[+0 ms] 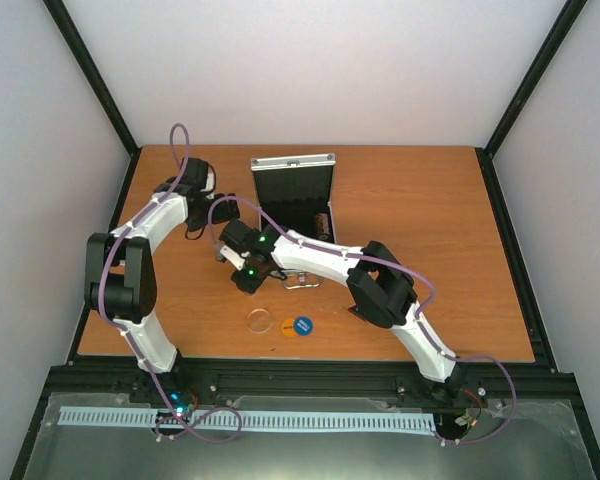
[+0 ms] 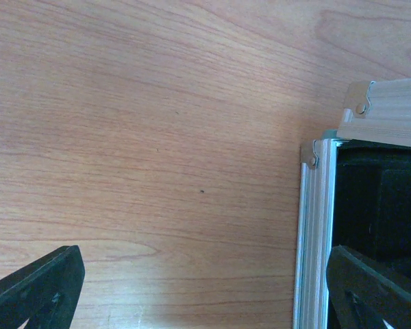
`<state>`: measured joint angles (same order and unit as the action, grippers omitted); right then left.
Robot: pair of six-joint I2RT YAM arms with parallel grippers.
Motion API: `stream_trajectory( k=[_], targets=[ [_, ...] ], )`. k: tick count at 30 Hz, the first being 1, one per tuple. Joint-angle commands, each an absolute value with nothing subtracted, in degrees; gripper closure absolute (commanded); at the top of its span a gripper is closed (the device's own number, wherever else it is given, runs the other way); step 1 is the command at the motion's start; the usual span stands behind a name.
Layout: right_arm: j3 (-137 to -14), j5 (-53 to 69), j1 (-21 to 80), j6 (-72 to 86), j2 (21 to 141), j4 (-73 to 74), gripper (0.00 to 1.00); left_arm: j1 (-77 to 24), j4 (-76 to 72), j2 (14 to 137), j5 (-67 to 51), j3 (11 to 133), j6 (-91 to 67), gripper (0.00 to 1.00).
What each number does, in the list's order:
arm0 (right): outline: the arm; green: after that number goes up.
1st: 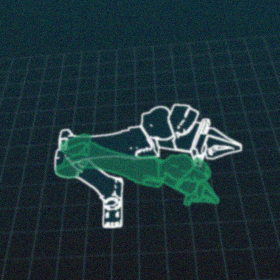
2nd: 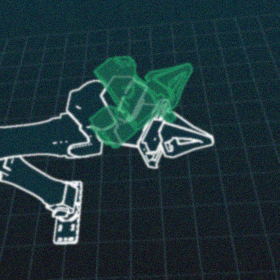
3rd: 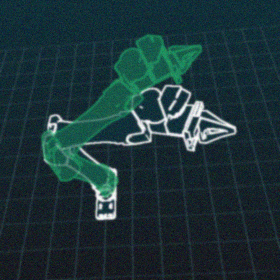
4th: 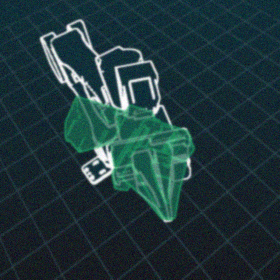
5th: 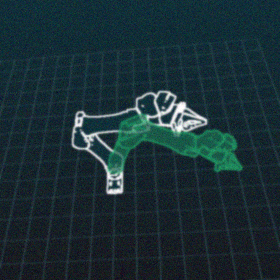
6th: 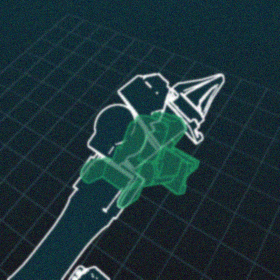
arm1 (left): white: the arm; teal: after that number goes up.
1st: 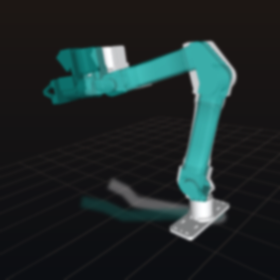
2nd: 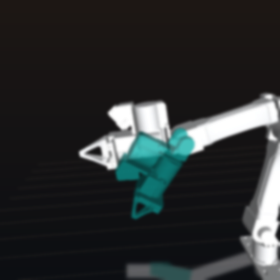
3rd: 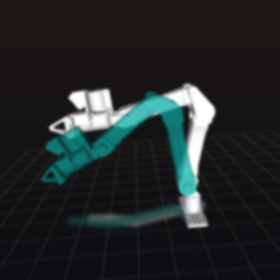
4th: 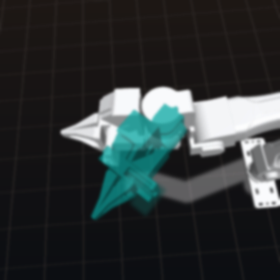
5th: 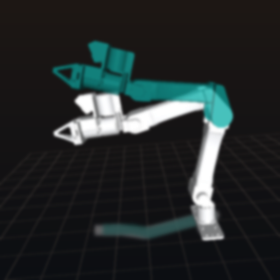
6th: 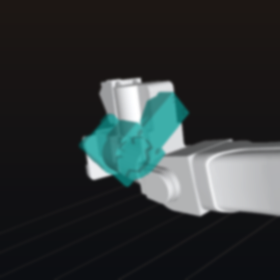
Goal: Pack up texas hold em set
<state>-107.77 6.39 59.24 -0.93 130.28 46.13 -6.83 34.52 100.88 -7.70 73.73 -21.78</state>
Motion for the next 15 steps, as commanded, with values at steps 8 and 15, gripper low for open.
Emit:
stream_trajectory(
  k=[8,15],
  targets=[
    [-110.3,4.7,59.0,-2.8,128.0,48.8,0.96,-5.7,35.5,101.4,-7.6,74.2,-21.6,0.0],
    [-107.7,3.5,58.2,-3.4,119.5,49.8,0.97,-5.1,35.5,102.4,-7.6,75.8,-22.7,0.0]
  ],
)
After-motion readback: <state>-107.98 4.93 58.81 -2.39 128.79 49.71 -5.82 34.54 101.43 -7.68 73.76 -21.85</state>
